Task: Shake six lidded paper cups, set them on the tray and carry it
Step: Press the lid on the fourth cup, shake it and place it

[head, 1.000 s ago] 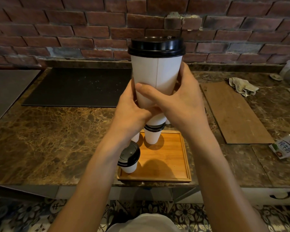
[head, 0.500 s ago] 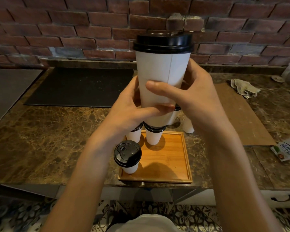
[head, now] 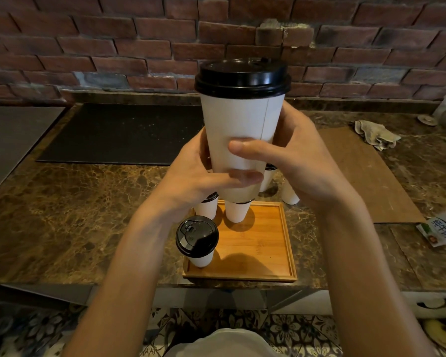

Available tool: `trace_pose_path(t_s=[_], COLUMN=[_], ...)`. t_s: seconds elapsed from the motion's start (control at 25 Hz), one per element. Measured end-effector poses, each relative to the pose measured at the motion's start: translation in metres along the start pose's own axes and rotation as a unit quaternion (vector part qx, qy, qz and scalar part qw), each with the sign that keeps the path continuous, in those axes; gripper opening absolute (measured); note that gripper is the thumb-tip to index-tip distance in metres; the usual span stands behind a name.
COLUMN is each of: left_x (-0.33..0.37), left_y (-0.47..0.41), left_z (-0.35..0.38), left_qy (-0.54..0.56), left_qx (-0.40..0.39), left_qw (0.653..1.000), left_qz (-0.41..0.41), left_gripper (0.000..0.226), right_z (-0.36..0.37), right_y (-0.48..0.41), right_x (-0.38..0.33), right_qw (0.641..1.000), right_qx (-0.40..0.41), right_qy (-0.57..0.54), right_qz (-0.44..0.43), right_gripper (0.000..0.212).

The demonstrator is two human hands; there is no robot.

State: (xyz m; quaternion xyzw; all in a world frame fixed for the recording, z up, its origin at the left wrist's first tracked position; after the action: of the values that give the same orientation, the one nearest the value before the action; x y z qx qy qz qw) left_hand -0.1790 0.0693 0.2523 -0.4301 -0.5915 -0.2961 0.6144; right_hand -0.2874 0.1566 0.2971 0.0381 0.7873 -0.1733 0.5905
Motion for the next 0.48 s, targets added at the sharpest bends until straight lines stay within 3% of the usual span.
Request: trace_pose_path(t_s=[0.24, 0.48], left_x=[0.0033, 0.0068], left_y=[-0.0031, -0.0049], left_z=[-0.0007, 0.0011], left_qy=[-0.018, -0.029], left_qx=[0.047, 0.104], left_qw=[0.999, 0.994], left_qz=[0.015, 0.031], left_gripper=[0.076, 0.07], right_z=[0.0008, 0.0082], right_y=[-0.0029, -0.0047], right_x=[-0.0086, -0.0048], right_qw=[0.998, 0.99], right_qx=[0.041, 0.117], right_qy=[0.045, 0.082], right_qz=[-0.01, 0.001], right_gripper=[0.068, 0.085])
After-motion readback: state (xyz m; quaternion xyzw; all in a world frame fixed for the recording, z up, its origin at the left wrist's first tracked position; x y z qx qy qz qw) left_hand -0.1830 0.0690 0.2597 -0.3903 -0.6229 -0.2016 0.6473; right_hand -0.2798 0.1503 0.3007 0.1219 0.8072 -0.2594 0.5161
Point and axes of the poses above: each hand's wrist, its own y-axis away from the middle knuckle, its own z-axis out of the palm, x = y × z, the point moved 5 cm from there along -y, towards the middle knuckle, and after that the axes turned 5 degrees about -x, right-handed, at the moved point
